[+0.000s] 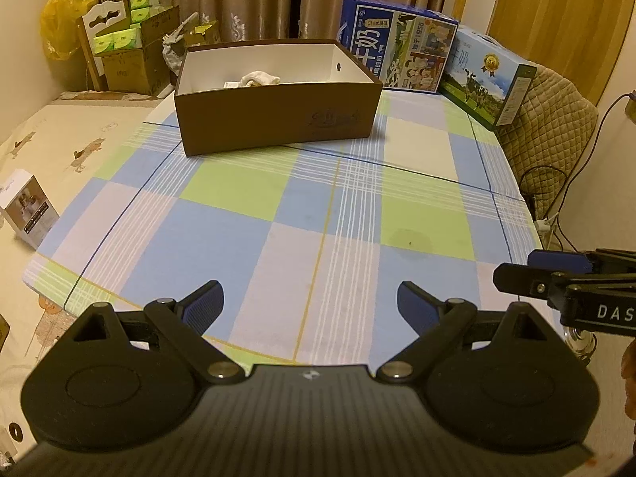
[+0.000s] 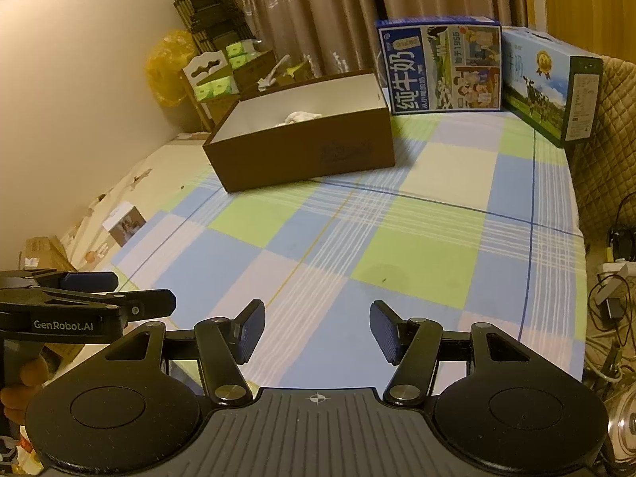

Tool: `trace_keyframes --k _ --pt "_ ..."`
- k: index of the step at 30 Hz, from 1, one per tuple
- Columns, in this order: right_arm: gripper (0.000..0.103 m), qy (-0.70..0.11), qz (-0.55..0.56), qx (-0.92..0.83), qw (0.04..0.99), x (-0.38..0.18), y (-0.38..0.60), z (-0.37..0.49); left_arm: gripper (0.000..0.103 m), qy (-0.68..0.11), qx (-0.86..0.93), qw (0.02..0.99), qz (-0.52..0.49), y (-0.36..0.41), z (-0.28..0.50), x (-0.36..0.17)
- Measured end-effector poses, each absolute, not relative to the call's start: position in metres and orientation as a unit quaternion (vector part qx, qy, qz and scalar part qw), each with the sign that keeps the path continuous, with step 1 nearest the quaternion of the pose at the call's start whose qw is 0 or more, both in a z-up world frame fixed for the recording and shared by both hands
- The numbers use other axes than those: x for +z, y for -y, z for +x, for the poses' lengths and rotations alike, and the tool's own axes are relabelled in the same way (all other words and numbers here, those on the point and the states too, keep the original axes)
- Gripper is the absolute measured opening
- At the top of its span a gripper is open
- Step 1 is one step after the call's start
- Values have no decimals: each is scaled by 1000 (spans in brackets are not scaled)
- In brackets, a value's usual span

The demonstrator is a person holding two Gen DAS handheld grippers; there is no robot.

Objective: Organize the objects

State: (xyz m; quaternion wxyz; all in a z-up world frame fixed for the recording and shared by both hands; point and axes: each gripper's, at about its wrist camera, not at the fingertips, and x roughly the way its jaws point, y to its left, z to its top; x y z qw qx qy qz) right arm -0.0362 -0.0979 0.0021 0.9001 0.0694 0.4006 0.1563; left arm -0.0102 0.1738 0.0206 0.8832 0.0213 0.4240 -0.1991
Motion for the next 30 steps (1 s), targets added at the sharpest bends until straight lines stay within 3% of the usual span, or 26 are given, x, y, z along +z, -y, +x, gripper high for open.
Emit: trace_keyframes --k 30 --pt "56 -402 67 166 898 0 88 -33 93 -417 -189 889 24 -181 -12 22"
